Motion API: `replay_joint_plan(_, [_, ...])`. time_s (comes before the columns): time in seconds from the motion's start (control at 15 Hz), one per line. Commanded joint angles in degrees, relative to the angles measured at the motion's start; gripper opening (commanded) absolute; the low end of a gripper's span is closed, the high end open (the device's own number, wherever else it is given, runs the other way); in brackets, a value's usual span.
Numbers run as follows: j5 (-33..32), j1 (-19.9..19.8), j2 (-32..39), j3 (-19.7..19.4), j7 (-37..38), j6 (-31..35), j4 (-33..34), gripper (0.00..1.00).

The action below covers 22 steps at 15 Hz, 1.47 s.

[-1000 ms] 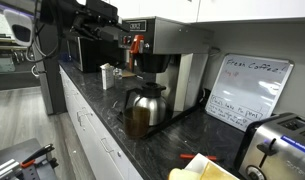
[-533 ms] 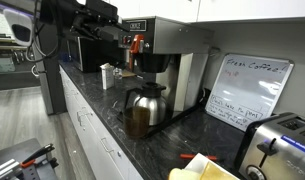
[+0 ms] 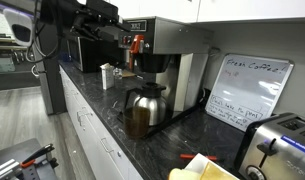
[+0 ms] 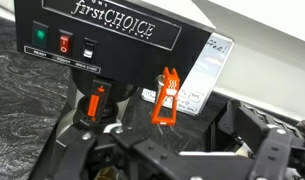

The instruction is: Use the coffee machine to put some water in the cup

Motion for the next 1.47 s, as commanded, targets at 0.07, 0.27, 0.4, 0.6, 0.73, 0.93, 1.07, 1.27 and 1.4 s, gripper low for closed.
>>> replay_joint_plan(0.07, [-2.65,-2.69,3.17,0.58,0.46,-1.94,0.17,1.0])
replay_joint_plan(0.27, [-3.36,-2.72,5.26,0.69,0.95,-4.11,0.46,1.0])
replay_joint_plan(0.4, [-3.69,-3.18,6.97,0.87,1.2,-5.91,0.82,1.0])
replay_joint_plan(0.6, [-3.89,-4.8,9.56,1.4,1.63,-8.18,1.67,1.0])
replay_joint_plan(0.73, [-3.63,-5.94,11.03,1.72,1.84,-9.95,2.04,1.0])
replay_joint_plan(0.93, [-2.93,-7.84,13.15,2.93,2.0,-12.61,2.52,1.0])
replay_joint_plan(1.07, [-2.57,-8.6,14.06,3.91,2.28,-13.28,2.59,0.72])
replay_joint_plan(1.27, [-2.42,-8.89,14.56,5.14,3.15,-12.47,2.39,0.52])
replay_joint_plan(1.4, [-2.39,-8.92,14.73,5.45,3.67,-12.07,2.23,0.38])
